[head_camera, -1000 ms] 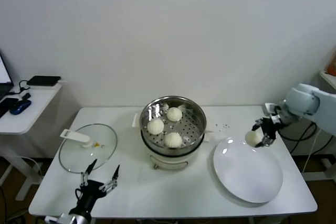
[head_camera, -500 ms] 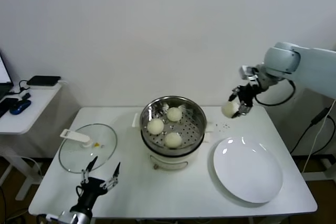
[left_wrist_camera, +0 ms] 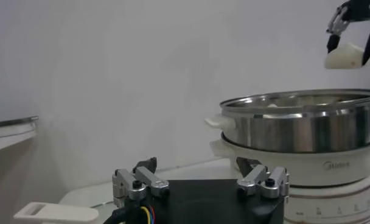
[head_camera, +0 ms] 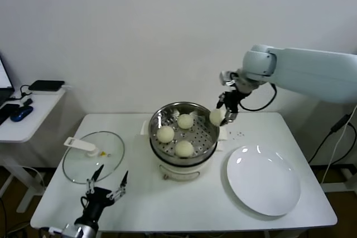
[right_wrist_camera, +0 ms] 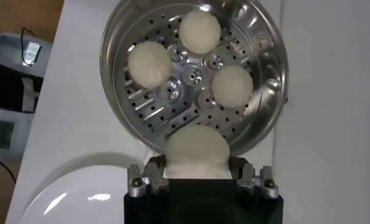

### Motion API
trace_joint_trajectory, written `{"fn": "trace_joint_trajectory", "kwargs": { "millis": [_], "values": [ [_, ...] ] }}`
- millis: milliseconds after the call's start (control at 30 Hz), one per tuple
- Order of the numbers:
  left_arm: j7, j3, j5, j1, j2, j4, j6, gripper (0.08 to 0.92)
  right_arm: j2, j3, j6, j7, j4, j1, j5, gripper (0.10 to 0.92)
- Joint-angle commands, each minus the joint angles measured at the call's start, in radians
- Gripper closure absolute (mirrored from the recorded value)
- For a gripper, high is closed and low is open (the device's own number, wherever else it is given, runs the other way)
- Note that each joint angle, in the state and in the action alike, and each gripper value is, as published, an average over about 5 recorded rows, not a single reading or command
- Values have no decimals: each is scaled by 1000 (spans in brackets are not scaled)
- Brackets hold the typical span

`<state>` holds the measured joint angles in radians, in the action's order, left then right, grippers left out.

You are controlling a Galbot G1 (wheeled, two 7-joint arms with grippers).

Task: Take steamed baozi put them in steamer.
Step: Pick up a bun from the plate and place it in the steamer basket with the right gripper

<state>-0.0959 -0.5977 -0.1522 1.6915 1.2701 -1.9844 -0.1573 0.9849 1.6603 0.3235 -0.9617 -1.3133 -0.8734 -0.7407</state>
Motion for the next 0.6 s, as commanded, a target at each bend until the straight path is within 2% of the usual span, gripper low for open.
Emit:
{"fn": "trace_joint_trajectory", "kwargs": {
  "millis": [33, 300, 600],
  "values": [
    [-1, -1, 5, 0, 9, 3, 0, 177, 99, -55, 24, 22, 61, 127, 13, 347],
    [-1, -2, 5, -4, 16, 9, 3, 177, 125, -82, 19, 18, 130, 180, 42, 347],
    [-1, -3, 4, 0, 14, 13, 3, 177, 125, -92, 15, 17, 142, 217, 80, 347]
  ]
}}
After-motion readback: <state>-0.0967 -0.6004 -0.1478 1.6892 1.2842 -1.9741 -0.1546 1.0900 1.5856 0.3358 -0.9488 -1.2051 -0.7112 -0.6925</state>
